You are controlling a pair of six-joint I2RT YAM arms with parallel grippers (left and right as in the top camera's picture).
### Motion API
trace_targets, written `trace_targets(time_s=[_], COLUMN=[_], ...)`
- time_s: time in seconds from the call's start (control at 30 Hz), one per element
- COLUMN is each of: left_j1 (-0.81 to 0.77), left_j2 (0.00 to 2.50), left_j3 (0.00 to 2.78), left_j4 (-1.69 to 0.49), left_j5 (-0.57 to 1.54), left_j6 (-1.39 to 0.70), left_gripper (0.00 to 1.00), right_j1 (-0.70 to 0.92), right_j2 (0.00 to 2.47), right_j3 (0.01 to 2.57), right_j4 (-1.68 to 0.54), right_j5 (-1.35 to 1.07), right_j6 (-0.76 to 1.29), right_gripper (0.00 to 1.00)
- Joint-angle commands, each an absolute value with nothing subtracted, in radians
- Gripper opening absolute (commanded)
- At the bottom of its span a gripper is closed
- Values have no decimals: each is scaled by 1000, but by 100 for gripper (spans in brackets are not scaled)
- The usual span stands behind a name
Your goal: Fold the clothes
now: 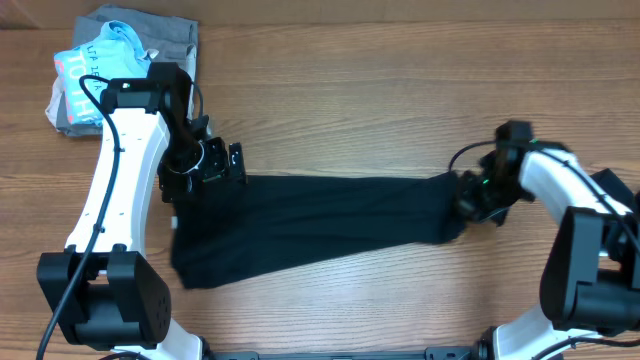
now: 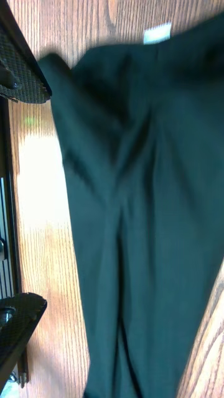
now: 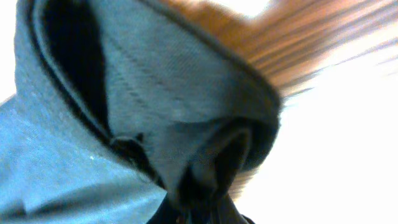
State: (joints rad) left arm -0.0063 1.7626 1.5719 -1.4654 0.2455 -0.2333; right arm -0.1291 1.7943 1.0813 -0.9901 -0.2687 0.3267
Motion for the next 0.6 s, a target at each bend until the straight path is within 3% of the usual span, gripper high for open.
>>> trace_targets(time_s=[0.0, 0.23, 0.57], left_j1=[-12, -15, -15], left_j2=[1752, 1752, 1752], left_j3=[1548, 1501, 1487], left_j4=[-1453, -1406, -1403], left_j5=[237, 237, 236], left_j6=[-244, -259, -259], left_gripper=[100, 100, 100], right_j1=[-160, -99, 211], right_j2=[1742, 1660, 1648], right_j3=[1207, 1313, 1307], right_j4=[-1080, -1195, -1206], right_j5=[-44, 27, 165], right_j6=[423, 449, 546], right_gripper=[4, 4, 4])
